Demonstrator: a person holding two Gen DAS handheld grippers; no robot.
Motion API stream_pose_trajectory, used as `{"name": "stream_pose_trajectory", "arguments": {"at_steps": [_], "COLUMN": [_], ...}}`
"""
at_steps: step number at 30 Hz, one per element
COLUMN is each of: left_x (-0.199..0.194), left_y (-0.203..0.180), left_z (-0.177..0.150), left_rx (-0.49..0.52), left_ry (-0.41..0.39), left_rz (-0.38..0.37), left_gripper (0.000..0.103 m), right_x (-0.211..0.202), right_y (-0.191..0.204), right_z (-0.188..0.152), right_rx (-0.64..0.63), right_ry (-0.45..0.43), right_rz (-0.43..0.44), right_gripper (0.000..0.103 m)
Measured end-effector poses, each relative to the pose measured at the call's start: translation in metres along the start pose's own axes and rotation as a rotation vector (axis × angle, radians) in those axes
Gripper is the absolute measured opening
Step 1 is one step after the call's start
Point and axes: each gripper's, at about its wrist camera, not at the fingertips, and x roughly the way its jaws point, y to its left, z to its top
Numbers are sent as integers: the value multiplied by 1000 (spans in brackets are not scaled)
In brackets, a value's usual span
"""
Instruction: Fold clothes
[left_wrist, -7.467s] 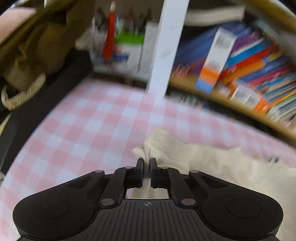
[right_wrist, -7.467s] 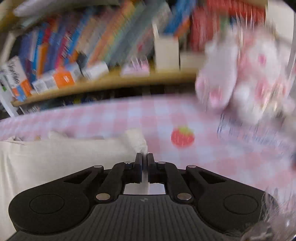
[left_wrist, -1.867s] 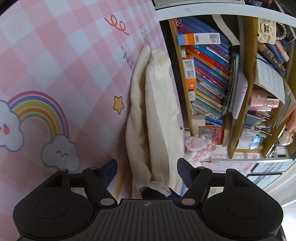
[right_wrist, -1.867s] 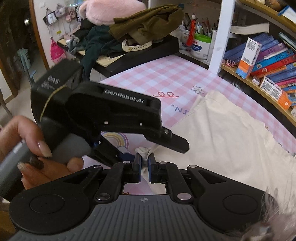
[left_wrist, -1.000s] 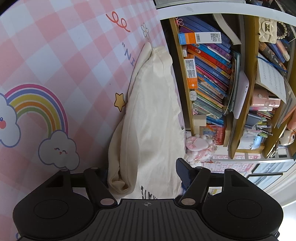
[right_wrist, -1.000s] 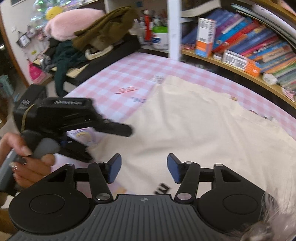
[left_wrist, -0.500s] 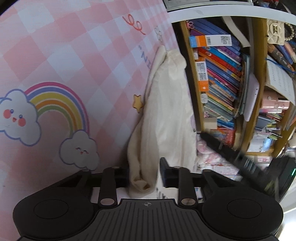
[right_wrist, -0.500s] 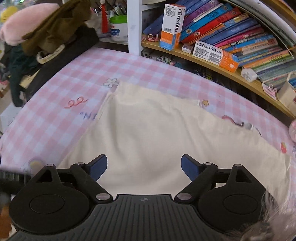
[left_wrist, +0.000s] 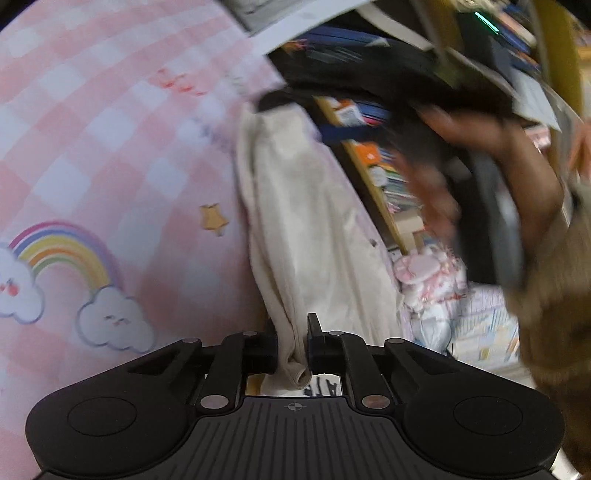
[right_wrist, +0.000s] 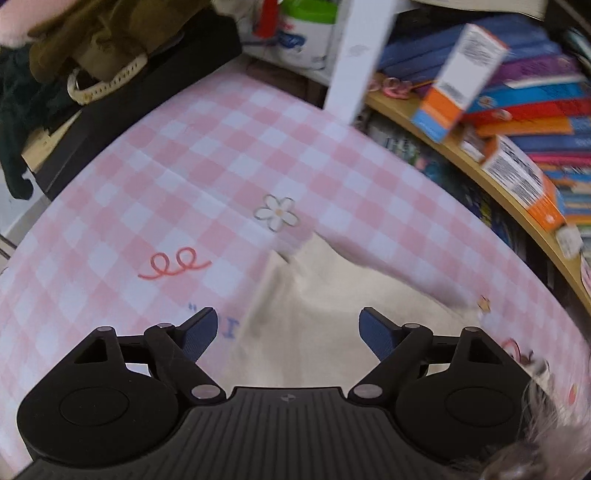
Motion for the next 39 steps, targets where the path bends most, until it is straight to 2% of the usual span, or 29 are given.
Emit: {"name": "stream_pose_trajectory", "arguments": {"at_steps": [5,9,22,24,25,26,28,30,32,39], "left_x": [2,4,7,7,8,10,12,15,17,18], "left_y": [-24,-35,-44,-47,-48,-49,-49,-50,-49,-61], "left_z": [-2,-5,-4,-4,-3,-2,-1,-1,-1,-2], "left_rx": [133,197,264,267,270,274,282,289,292,357], "left_ry": [-5,-1,6,6,8,10,14,20,25,27], "left_rz": [-5,-14,-30,-35,-37,-38,-41,-46,-48,-43], "left_gripper": [11,11,11,11,10,10,10,11,10,9], "right_x": [25,42,51,50,50,50,53,56,57,31], "right_y": [24,34,49,53,54,55,54,48,44,22], "right_z": [19,20,7,7,7,8,10,11,10,14], "right_rx": [-79,-128,-330,-345,-351,-353,-353,-338,-322,-284], "right_ry": [78,141,260,266,268,273,288,299,307,249], "right_rz": [-55,-102,-187,-183,-179,-169,-192,-197,-188,-136], "right_gripper": [76,73,70,66,58,39,23,23,11,7]}}
